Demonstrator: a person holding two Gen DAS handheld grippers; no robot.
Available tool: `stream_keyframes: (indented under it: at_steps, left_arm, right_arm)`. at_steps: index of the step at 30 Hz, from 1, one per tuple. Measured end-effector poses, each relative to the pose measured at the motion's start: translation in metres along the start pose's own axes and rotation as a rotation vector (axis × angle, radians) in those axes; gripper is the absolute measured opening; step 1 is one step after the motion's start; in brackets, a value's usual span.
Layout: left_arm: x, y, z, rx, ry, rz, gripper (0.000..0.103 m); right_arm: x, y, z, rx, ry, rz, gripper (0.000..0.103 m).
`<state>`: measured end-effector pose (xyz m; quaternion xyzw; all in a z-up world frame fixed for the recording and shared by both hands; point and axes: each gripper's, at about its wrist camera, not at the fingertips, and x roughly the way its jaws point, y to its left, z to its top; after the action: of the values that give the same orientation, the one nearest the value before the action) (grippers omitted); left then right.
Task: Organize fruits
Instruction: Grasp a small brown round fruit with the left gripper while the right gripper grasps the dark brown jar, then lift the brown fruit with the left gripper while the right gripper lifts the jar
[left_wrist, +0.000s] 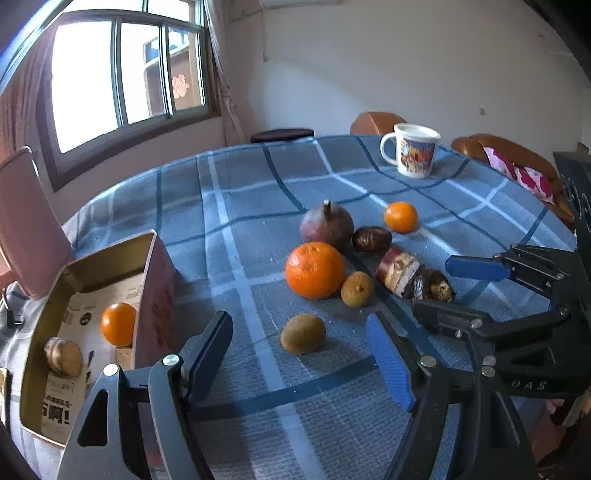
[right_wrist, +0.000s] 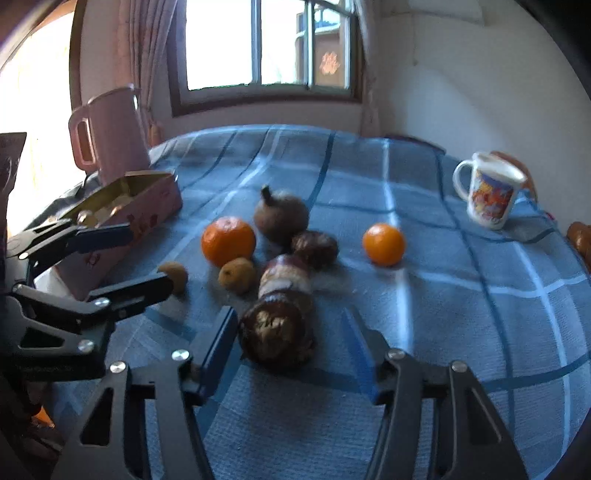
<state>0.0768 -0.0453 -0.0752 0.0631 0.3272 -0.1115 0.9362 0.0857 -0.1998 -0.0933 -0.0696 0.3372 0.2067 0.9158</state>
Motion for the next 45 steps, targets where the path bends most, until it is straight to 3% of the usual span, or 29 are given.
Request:
stream_keyframes:
  at_steps: [3, 5, 7, 13, 18, 27, 45]
  left_arm:
    - [0.005, -0.001, 0.001, 0.004, 0.019, -0.010, 0.073]
    - [0.011, 0.000, 0.002, 0.001, 0.052, -0.033, 0.055]
    - [0.016, 0.000, 0.002, -0.004, 0.079, -0.048, 0.048]
    - [0.025, 0.001, 0.000, -0.022, 0.136, -0.085, 0.047]
    - [0.028, 0.002, 0.001, -0.035, 0.153, -0.085, 0.032]
    - [0.020, 0.002, 0.000, -0.042, 0.109, -0.109, 0.031]
    - [-0.005, 0.001, 0.000, -0.033, -0.042, -0.063, 0.031]
  right_arm:
    - [0.007, 0.001, 0.000, -0.004, 0.044, 0.020, 0.050]
    - [0.009, -0.002, 0.000, 0.006, 0.051, 0.036, 0.048]
    - [0.008, -0.004, -0.001, 0.021, 0.050, 0.051, 0.047]
    - [0.005, 0.000, -0.001, 0.005, 0.036, 0.047, 0.047]
    - [0.003, -0.001, -0.001, 0.009, 0.021, 0.054, 0.047]
    - [-0.008, 0.001, -0.003, 0.008, -0.048, 0.051, 0.047]
    - [-0.029, 0.004, -0.007, -0.022, -0.189, 0.042, 0.047]
